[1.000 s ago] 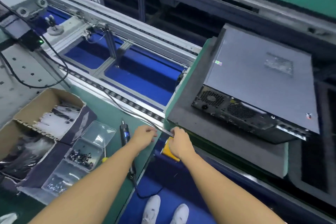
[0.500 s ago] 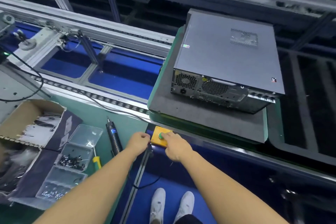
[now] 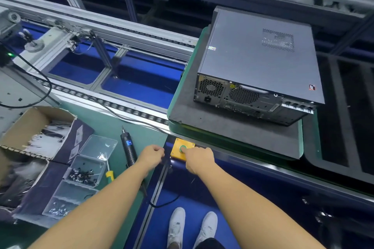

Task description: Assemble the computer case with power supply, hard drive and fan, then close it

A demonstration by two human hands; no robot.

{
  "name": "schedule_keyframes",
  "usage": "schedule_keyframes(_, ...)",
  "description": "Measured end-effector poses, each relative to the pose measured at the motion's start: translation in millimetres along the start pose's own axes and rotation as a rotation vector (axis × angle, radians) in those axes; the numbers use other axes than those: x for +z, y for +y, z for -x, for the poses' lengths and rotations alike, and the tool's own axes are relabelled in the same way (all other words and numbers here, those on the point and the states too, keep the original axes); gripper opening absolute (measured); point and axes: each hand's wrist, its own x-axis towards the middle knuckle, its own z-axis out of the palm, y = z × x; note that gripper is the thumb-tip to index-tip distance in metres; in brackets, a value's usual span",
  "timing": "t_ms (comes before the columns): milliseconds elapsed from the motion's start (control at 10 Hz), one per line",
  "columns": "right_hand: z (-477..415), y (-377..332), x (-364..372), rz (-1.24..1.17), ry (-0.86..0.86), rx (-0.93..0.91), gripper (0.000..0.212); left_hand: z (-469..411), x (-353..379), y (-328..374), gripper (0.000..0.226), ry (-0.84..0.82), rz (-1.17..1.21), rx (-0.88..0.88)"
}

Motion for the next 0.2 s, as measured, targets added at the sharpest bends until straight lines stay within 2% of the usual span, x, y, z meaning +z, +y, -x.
schedule_keyframes(100,-4.0,0.5,-5.1,-0.066,-0.068,0.083,0.058,-2.3,0.8,-1.5,0.02,-0.012,0.002,0.007)
schedule_keyframes(200,-4.0,4.6,-18.8,-0.112,-0.129,0.089,0.06,-3.2,1.8,1.8,0.021,-0.02,-0.022,0.024)
